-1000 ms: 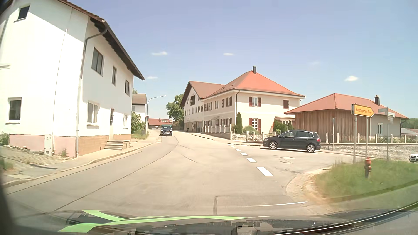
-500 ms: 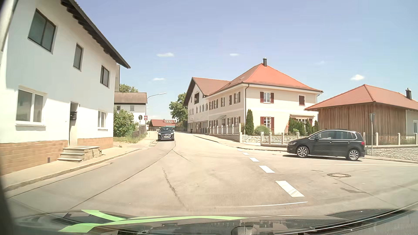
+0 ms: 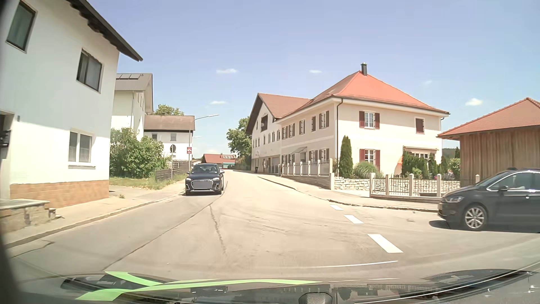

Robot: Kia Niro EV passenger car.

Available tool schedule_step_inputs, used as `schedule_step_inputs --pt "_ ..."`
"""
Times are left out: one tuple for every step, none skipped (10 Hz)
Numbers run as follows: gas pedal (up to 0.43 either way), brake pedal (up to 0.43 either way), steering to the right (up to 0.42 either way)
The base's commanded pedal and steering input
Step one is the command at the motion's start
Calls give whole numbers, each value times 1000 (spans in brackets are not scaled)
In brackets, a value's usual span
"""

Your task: Follow the waypoints while adhering to traffic rules and regulations

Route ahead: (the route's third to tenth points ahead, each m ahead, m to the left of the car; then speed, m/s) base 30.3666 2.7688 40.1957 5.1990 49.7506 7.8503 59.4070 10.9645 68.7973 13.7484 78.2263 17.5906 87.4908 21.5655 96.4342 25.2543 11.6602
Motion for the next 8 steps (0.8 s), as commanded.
schedule_step_inputs --pt "150 0 -31" --pt "150 0 -32" --pt "157 0 -31" --pt "169 0 -31" --pt "169 0 -31" --pt "169 0 -31" --pt "177 0 -33" --pt "189 0 -38"
